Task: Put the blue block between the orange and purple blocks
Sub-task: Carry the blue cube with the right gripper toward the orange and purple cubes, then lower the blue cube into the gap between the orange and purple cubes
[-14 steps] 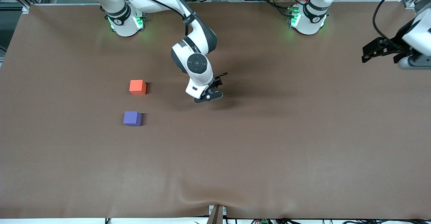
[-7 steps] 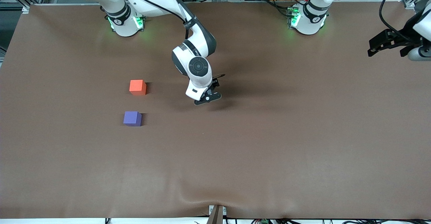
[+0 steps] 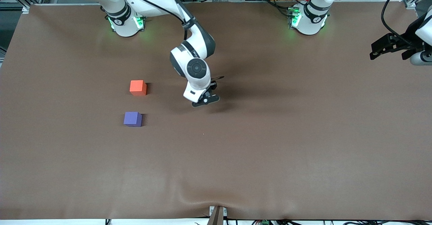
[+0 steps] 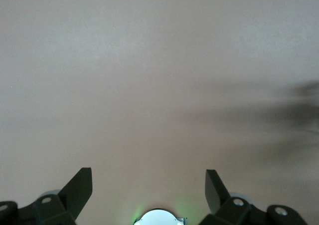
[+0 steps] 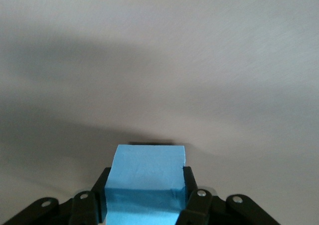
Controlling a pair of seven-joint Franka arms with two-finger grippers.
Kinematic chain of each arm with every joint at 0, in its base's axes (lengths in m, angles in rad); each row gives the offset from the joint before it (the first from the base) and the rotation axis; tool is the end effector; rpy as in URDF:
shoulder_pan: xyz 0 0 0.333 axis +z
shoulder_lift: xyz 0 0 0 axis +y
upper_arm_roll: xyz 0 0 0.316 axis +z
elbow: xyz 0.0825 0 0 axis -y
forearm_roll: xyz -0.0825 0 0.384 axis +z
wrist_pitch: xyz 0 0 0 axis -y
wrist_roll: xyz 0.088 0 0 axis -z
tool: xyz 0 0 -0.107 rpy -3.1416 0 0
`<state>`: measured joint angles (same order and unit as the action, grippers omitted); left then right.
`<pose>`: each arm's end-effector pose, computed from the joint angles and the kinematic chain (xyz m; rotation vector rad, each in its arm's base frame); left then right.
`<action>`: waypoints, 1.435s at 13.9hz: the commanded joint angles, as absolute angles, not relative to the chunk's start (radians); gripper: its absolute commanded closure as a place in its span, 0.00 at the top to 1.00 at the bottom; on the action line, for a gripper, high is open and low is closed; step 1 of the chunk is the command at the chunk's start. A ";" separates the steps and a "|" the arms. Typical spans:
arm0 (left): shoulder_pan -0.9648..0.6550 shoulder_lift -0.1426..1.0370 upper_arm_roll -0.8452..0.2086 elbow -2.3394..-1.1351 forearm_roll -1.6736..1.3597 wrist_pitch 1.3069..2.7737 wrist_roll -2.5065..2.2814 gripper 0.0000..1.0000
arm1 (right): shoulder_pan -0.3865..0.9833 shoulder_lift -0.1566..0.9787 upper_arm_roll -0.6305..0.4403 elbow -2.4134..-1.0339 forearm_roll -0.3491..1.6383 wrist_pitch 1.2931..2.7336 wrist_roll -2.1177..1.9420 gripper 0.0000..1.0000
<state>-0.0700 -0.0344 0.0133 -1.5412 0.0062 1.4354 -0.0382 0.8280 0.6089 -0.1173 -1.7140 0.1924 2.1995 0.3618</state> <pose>0.5289 -0.0291 0.6455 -3.1304 0.0280 0.1113 0.4914 0.4408 0.2283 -3.1009 -0.3793 0.2208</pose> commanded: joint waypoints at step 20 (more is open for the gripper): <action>-0.067 -0.020 -0.029 -1.526 0.040 1.526 -0.023 1.00 | 0.321 0.371 -0.190 -1.948 0.123 2.016 0.058 0.00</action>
<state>-0.0717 -0.0146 -0.0269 -1.5318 0.0206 1.5263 -0.0363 0.3297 0.4174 -0.2071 -1.8912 0.1129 1.9905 0.0553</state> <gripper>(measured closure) 0.000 0.441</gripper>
